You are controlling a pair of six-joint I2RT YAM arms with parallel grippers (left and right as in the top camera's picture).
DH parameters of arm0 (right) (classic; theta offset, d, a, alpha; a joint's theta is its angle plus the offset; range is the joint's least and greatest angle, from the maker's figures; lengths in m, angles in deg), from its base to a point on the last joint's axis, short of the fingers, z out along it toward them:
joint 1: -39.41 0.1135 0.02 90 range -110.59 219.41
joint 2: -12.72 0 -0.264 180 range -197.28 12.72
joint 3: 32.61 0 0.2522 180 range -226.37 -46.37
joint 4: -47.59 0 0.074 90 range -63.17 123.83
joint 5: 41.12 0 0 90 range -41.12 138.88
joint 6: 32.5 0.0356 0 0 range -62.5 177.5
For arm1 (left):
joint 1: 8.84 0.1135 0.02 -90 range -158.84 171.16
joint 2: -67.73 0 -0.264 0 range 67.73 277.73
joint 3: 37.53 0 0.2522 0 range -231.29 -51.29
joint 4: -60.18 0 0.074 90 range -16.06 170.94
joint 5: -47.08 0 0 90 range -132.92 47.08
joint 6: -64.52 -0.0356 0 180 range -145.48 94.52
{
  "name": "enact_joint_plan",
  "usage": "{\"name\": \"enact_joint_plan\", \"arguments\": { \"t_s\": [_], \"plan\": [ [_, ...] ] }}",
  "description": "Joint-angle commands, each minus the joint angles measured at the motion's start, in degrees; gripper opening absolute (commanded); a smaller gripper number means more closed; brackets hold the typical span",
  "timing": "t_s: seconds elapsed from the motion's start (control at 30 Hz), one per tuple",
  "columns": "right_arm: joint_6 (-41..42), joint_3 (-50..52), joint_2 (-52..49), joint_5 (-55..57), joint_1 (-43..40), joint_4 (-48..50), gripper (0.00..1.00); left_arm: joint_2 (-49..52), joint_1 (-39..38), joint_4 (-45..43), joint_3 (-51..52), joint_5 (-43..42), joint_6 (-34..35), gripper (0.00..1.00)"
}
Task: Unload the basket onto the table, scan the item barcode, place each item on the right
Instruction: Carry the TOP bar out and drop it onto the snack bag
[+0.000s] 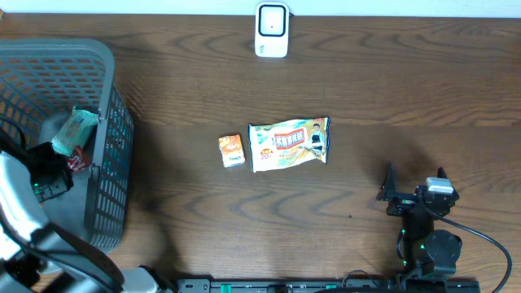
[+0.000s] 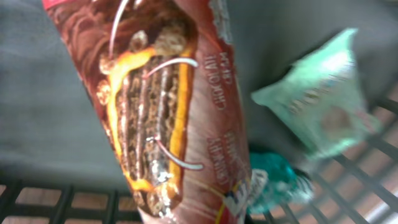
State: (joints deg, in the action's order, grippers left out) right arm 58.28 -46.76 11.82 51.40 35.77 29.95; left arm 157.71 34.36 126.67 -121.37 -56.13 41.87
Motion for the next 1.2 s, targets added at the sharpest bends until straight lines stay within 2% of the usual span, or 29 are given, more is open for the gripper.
{"name": "enact_joint_plan", "arguments": {
  "t_s": [0.0,0.2,0.5,0.8,0.93,1.17],
  "plan": [
    [-0.6,0.1,0.2,0.1,-0.4,-0.2,0.99,-4.2,0.2,0.4,-0.3,0.3,-0.9,0.07],
    [-0.6,0.1,0.2,0.1,-0.4,-0.2,0.99,-10.6,-0.8,-0.5,-0.3,-1.9,-0.7,0.07],
    [-0.6,0.1,0.2,0.1,-0.4,-0.2,0.99,-22.4,-0.8,-10.4,-0.3,-3.9,-0.8,0.07],
    [-0.6,0.1,0.2,0.1,-0.4,-0.2,0.99,-29.7,-1.6,-31.9,-0.3,-23.5,-0.9,0.07],
    [-0.6,0.1,0.2,0.1,-0.4,-0.2,0.99,-30.1,-5.7,-38.5,-0.3,-26.8,0.3,0.07],
    [-0.6,0.1,0.2,0.1,-0.4,-0.2,0.99,-29.8,-17.9,-41.7,-0.3,-26.3,-2.1,0.08]
  ]
}}
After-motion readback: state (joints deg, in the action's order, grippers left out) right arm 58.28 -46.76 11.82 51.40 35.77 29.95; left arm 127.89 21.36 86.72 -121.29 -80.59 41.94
